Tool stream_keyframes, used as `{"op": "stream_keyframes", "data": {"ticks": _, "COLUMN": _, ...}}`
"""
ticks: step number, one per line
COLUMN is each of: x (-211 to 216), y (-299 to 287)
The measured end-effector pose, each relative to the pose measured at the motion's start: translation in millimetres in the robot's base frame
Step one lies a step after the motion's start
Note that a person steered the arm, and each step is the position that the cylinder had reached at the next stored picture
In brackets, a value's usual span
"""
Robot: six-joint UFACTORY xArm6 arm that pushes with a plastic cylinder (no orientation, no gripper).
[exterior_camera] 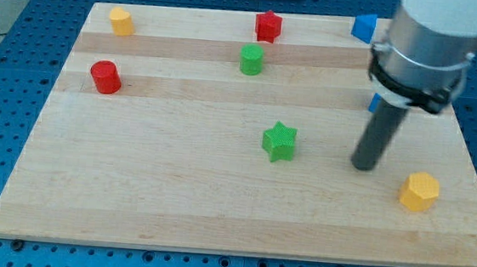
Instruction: Move the green star towards the left bottom of the board
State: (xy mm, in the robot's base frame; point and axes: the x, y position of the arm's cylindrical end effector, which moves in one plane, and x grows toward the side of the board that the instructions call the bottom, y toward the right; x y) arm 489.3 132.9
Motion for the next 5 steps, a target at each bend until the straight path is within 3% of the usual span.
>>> {"op": "stream_keyframes", "data": {"ticks": 1, "x": -3, "y": -42}}
{"op": "stream_keyframes", "data": {"ticks": 5, "x": -3, "y": -61}}
